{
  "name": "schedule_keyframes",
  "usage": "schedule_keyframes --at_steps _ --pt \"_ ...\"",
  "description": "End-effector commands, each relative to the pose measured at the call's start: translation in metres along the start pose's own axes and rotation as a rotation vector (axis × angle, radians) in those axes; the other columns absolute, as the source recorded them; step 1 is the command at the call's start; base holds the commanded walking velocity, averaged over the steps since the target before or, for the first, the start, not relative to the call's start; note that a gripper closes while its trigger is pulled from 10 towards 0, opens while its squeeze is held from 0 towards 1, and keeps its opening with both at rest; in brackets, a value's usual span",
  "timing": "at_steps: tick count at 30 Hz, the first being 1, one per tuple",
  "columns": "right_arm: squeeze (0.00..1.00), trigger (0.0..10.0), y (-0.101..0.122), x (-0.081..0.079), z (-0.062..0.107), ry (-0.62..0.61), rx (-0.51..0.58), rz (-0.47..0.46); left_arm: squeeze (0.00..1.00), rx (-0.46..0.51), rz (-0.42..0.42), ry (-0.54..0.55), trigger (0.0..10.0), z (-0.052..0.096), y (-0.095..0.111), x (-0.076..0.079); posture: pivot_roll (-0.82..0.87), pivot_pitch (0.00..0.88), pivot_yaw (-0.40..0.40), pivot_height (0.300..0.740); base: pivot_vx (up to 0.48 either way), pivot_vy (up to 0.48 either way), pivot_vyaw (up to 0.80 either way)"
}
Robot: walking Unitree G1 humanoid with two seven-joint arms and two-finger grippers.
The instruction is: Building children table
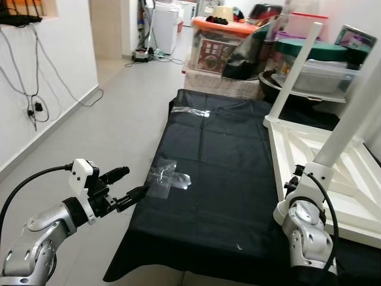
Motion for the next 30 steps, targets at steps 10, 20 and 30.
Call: schedule_keyframes --at_steps 10,20,30 --pt "0.00 10.0 0.054 -0.038 0.009 0.559 0.192 -0.101 0.00 -0.007 0.012 -0.013 10.0 0.000 -0.002 0.001 0.06 0.000 -0.130 0.740 0.000 0.000 0.00" --pt "0.00 10.0 0.059 -0.044 0.002 0.933 0.182 0.008 0.00 -0.007 0.013 -0.017 10.0 -0.003 -0.003 0.001 0.08 0.000 -0.139 0.740 0.000 0.000 0.00" --pt "0.00 4.5 0.029 -0.096 0.038 1.408 0.070 0.089 0.00 -0.015 0.001 -0.002 10.0 -0.004 -0.004 0.001 0.10 0.000 -0.156 0.740 0.000 0.000 0.00"
Point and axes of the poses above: a point about 5 cm out from each wrist's last joint towards the gripper, its own z axis pointing back from the gripper into the wrist, its own y axis along the axis of the wrist's last joint, x = y × z, the point moved 2 cm from there along -z, pointing out of the wrist towards the gripper, and after that the axes turned 9 degrees about -z, right-handed, at the moved point
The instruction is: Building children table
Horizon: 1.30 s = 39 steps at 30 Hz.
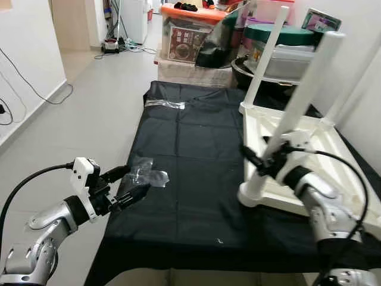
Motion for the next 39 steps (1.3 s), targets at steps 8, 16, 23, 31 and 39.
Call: schedule_keyframes --at_steps 8,16,23,31,39 --pt "0.00 0.0 -0.039 -0.004 -0.010 -0.266 -0.113 0.001 0.00 -0.013 0.003 -0.002 10.0 0.002 -0.003 0.002 0.10 0.000 -0.151 0.740 0.000 0.000 0.00" --pt "0.00 0.0 -0.079 0.055 0.085 -1.270 -0.272 -0.002 0.00 -0.012 0.007 -0.012 10.0 0.002 -0.002 0.003 0.09 0.000 -0.143 0.740 0.000 0.000 0.00" --pt "0.00 6.9 -0.082 0.035 0.098 -1.221 -0.295 0.029 0.00 -0.012 0.014 -0.018 10.0 0.003 -0.003 0.004 0.07 0.000 -0.132 0.740 0.000 0.000 0.00" --pt "1.00 10.0 -0.045 0.022 0.044 -0.902 -0.116 0.012 0.00 -0.014 0.014 -0.016 10.0 0.002 -0.004 0.003 0.08 0.000 -0.141 0.740 0.000 0.000 0.00" --pt "0.00 10.0 0.022 0.016 0.010 -0.384 0.054 0.015 0.00 -0.010 0.010 -0.007 10.0 0.002 -0.004 0.003 0.08 0.000 -0.146 0.740 0.000 0.000 0.00"
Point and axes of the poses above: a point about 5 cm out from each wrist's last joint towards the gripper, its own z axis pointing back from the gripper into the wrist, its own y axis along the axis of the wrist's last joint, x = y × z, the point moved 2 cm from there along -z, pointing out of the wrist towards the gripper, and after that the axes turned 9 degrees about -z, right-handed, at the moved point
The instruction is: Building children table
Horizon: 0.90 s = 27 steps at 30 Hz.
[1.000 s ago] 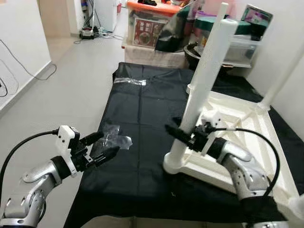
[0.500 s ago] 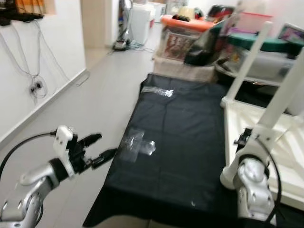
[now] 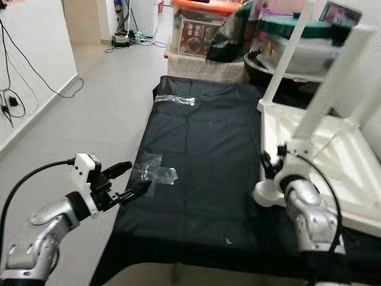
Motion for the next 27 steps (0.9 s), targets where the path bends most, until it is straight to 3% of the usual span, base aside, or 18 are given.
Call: schedule_keyframes --at_steps 1,7,8,9,11,12,13,15,16,17,18,19,20,21,22,25,26,27 --pt "0.00 10.0 0.001 -0.012 0.000 0.113 0.017 -0.026 0.00 -0.010 0.007 0.001 10.0 -0.001 -0.004 0.001 0.08 0.000 -0.146 0.740 0.000 0.000 0.00" --pt "0.00 10.0 -0.011 -0.038 0.002 0.454 -0.055 -0.012 0.00 -0.012 0.005 0.001 10.0 -0.002 -0.005 0.001 0.11 0.000 -0.166 0.740 0.000 0.000 0.00" --pt "0.00 10.0 -0.011 -0.038 0.002 0.454 -0.055 -0.012 0.00 -0.012 0.005 0.001 10.0 -0.002 -0.005 0.001 0.11 0.000 -0.166 0.740 0.000 0.000 0.00" --pt "0.00 5.0 -0.020 -0.052 0.011 0.574 -0.090 0.007 0.00 -0.014 0.003 0.005 10.0 -0.002 -0.005 0.002 0.11 0.000 -0.166 0.740 0.000 0.000 0.00" --pt "0.00 4.4 -0.031 -0.061 0.017 0.658 -0.135 0.030 0.00 -0.014 0.001 0.008 10.0 -0.001 -0.005 0.002 0.11 0.000 -0.167 0.740 0.000 0.000 0.00" --pt "0.00 2.6 -0.039 -0.067 0.022 0.710 -0.166 0.044 0.00 -0.014 0.000 0.011 10.0 -0.001 -0.005 0.002 0.11 0.000 -0.167 0.740 0.000 0.000 0.00" --pt "0.00 2.1 -0.050 -0.065 0.021 0.670 -0.206 0.052 0.00 -0.014 0.000 0.012 10.0 0.000 -0.005 0.002 0.11 0.000 -0.165 0.740 0.000 0.000 0.00" --pt "0.00 2.1 -0.057 -0.063 0.019 0.627 -0.228 0.056 0.00 -0.013 0.000 0.012 10.0 0.000 -0.005 0.002 0.11 0.000 -0.165 0.740 0.000 0.000 0.00" --pt "0.00 0.2 -0.063 -0.057 0.015 0.542 -0.235 0.057 0.00 -0.013 0.000 0.011 10.0 0.001 -0.004 0.002 0.11 0.000 -0.160 0.740 0.000 0.000 0.00" --pt "0.00 0.0 -0.068 -0.050 0.010 0.425 -0.248 0.063 0.00 -0.013 0.001 0.009 10.0 0.001 -0.004 0.002 0.10 0.000 -0.153 0.740 0.000 0.000 0.00" --pt "0.00 0.0 -0.068 -0.050 0.010 0.425 -0.248 0.063 0.00 -0.013 0.001 0.009 10.0 0.001 -0.004 0.002 0.10 0.000 -0.153 0.740 0.000 0.000 0.00" --pt "0.00 0.0 -0.074 -0.037 0.004 0.256 -0.265 0.061 0.00 -0.015 0.002 0.005 10.0 0.001 -0.004 0.002 0.10 0.000 -0.151 0.740 0.000 0.000 0.00" --pt "0.00 0.0 -0.074 -0.037 0.004 0.256 -0.265 0.061 0.00 -0.015 0.002 0.005 10.0 0.001 -0.004 0.002 0.10 0.000 -0.151 0.740 0.000 0.000 0.00" --pt "0.00 0.0 -0.079 -0.014 0.000 0.000 -0.279 0.058 0.00 -0.016 0.003 0.001 10.0 0.001 -0.003 0.002 0.10 0.000 -0.148 0.740 0.000 0.000 0.00" --pt "0.00 0.0 -0.087 0.022 0.011 -0.357 -0.312 0.034 0.00 -0.016 0.004 -0.003 10.0 0.000 -0.003 0.002 0.09 0.000 -0.147 0.740 0.000 0.000 0.00" --pt "0.00 0.0 -0.087 0.022 0.011 -0.357 -0.312 0.034 0.00 -0.016 0.004 -0.003 10.0 0.000 -0.003 0.002 0.09 0.000 -0.147 0.740 0.000 0.000 0.00" --pt "0.00 0.0 -0.095 0.044 0.029 -0.591 -0.342 0.015 0.00 -0.017 0.004 -0.005 10.0 0.000 -0.003 0.002 0.09 0.000 -0.147 0.740 0.000 0.000 0.00" --pt "0.00 0.0 -0.099 0.053 0.048 -0.737 -0.346 0.031 0.00 -0.017 0.005 -0.003 10.0 0.000 -0.002 0.001 0.09 0.000 -0.141 0.740 0.000 0.000 0.00"
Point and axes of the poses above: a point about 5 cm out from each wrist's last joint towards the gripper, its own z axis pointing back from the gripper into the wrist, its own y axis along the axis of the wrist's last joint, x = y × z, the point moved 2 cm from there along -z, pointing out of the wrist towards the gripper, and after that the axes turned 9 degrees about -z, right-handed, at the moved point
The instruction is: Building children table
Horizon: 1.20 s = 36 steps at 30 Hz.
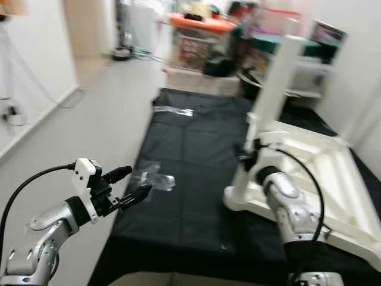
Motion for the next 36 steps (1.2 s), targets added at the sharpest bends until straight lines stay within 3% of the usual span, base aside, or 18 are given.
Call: schedule_keyframes --at_steps 1,3,5,6,7,8,9,12,15,16,18,19,21,26,27,31,36 --pt "0.00 0.0 -0.051 0.058 0.020 -0.349 -0.212 0.128 0.00 -0.007 0.005 -0.015 10.0 -0.002 0.000 0.002 0.09 0.000 -0.141 0.740 0.000 0.000 0.00" --pt "0.00 0.0 -0.054 0.055 0.044 -0.369 -0.205 0.143 0.00 -0.006 0.009 -0.010 10.0 0.000 0.000 0.001 0.08 0.000 -0.128 0.740 0.000 0.000 0.00" --pt "0.00 0.0 -0.054 0.055 0.044 -0.369 -0.205 0.143 0.00 -0.006 0.009 -0.010 10.0 0.000 0.000 0.001 0.08 0.000 -0.128 0.740 0.000 0.000 0.00" --pt "0.00 2.0 -0.056 0.048 0.050 -0.336 -0.218 0.131 0.00 -0.005 0.011 -0.009 10.0 0.000 0.000 0.001 0.07 0.000 -0.126 0.740 0.000 0.000 0.00" --pt "0.00 2.0 -0.056 0.048 0.050 -0.336 -0.218 0.131 0.00 -0.005 0.011 -0.009 10.0 0.000 0.000 0.001 0.07 0.000 -0.126 0.740 0.000 0.000 0.00" --pt "0.11 10.0 -0.055 0.038 0.051 -0.266 -0.216 0.125 0.00 -0.005 0.013 -0.011 10.0 0.000 0.000 0.000 0.07 0.000 -0.124 0.740 0.000 0.000 0.00" --pt "1.00 10.0 -0.037 0.008 0.047 -0.023 -0.129 0.042 0.00 -0.007 0.014 -0.017 10.0 0.000 0.000 0.000 0.07 0.000 -0.122 0.740 0.000 0.000 0.00" --pt "1.00 10.0 -0.015 -0.009 0.039 0.121 -0.053 0.011 0.00 -0.008 0.013 -0.016 10.0 0.000 -0.001 0.000 0.07 0.000 -0.124 0.740 0.000 0.000 0.00" --pt "1.00 10.0 -0.013 -0.010 0.037 0.127 -0.046 0.019 0.00 -0.008 0.014 -0.015 10.0 0.000 -0.001 0.000 0.07 0.000 -0.124 0.740 0.000 0.000 0.00" --pt "0.00 10.0 -0.005 -0.013 0.034 0.146 -0.026 -0.003 0.00 -0.007 0.013 -0.013 10.0 0.000 -0.001 0.000 0.07 0.000 -0.127 0.740 0.000 0.000 0.00" --pt "0.00 10.0 0.021 -0.024 0.028 0.310 0.052 -0.048 0.00 -0.007 0.013 -0.010 10.0 0.001 -0.001 0.000 0.07 0.000 -0.129 0.740 0.000 0.000 0.00" --pt "0.00 10.0 0.021 -0.024 0.028 0.310 0.052 -0.048 0.00 -0.007 0.013 -0.010 10.0 0.001 -0.001 0.000 0.07 0.000 -0.129 0.740 0.000 0.000 0.00" --pt "0.00 10.0 0.038 -0.033 0.033 0.432 0.092 -0.040 0.00 -0.006 0.013 -0.008 10.0 0.001 -0.001 0.000 0.07 0.000 -0.129 0.740 0.000 0.000 0.00" --pt "0.00 10.0 0.034 -0.041 0.043 0.502 0.070 -0.039 0.00 -0.005 0.013 -0.006 10.0 0.001 -0.001 0.000 0.08 0.000 -0.133 0.740 0.000 0.000 0.00" --pt "1.00 10.0 0.024 -0.040 0.049 0.499 0.051 -0.022 0.00 -0.005 0.010 -0.001 10.0 0.002 -0.001 -0.001 0.08 0.000 -0.136 0.740 0.000 0.000 0.00" --pt "1.00 10.0 0.005 -0.033 0.061 0.418 0.038 0.012 0.00 -0.012 -0.005 0.019 10.0 0.003 -0.001 -0.002 0.08 0.000 -0.134 0.740 0.000 0.000 0.00" --pt "1.00 10.0 0.002 -0.029 0.069 0.377 0.039 0.028 0.00 -0.027 -0.035 0.052 10.0 0.003 -0.001 -0.003 0.06 0.000 -0.126 0.740 0.000 0.000 0.00"
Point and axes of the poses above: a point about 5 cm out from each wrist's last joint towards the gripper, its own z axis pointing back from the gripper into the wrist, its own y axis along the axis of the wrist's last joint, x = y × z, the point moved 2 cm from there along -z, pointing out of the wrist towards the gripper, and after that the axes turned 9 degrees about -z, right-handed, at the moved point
